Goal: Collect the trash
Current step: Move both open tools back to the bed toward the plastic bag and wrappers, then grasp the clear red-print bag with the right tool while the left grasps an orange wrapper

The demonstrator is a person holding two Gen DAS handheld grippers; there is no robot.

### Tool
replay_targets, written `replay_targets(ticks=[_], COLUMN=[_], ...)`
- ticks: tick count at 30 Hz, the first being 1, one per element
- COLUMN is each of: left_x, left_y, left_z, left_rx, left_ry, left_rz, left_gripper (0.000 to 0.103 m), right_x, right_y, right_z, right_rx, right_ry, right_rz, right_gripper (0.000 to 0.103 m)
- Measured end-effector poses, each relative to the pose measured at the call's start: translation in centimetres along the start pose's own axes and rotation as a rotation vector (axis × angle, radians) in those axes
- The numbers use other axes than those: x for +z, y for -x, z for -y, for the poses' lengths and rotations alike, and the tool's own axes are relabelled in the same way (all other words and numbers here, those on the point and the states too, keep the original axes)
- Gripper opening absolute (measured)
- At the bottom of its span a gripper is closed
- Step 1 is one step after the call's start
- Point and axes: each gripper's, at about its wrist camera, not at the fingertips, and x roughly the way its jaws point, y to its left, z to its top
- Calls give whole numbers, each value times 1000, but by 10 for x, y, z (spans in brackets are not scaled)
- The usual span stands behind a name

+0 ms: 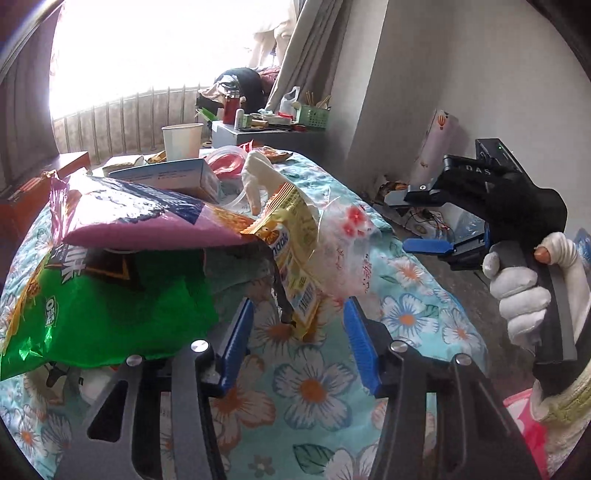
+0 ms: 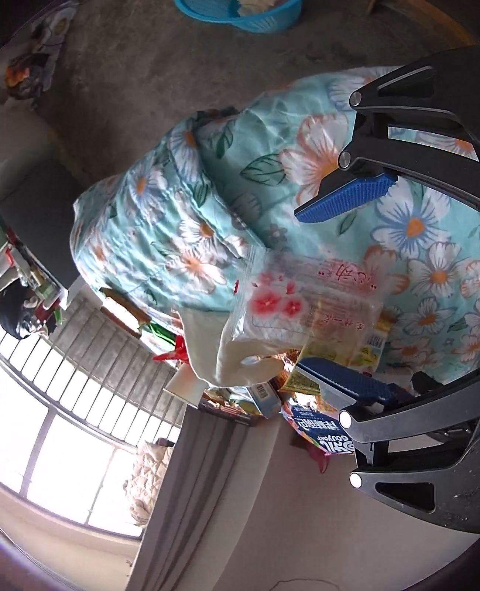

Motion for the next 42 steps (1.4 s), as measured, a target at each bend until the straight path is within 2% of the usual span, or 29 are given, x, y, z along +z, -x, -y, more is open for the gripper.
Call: replay_targets(ticks=[4, 9, 13, 16, 17, 18, 21, 22, 25, 30, 42], left_x=[-1, 3, 7, 11, 12, 13, 15, 14, 14, 11, 4], left_y=[-16, -39, -52, -59, -61, -62, -64, -62, -58, -43, 14], left_z=[9, 13, 13, 13, 11, 10, 7, 7, 9, 19, 30], left_rx=[52, 93, 125, 133, 136, 141, 149, 150, 129, 92, 21], left_ry=[-8, -23, -3, 15, 23, 29, 46, 47, 43, 34, 0], left_rz=[-5, -37, -61, -69, -70, -72, -70, -66, -52, -28, 62], left_gripper=[50, 50, 49, 45, 41, 32, 17, 14, 6, 1, 1], right_x=[4, 5, 2, 2, 1, 2, 1, 0, -2, -11, -43], right_y=[-24, -27, -25, -24, -23, -24, -24, -23, -14, 10, 92], right_z=[23, 39, 45, 48, 50, 51, 57, 61, 69, 79, 90], right_rx=[55, 123, 172, 193, 197, 199, 202, 206, 222, 238, 266], right_ry=[-103, -146, -162, -163, -163, -163, -175, -183, -202, -218, -243], right_rz=[-54, -50, -56, -68, -70, -72, -72, -71, -63, -26, 107], right_gripper=[66, 60, 50, 41, 39, 33, 18, 13, 7, 2, 0])
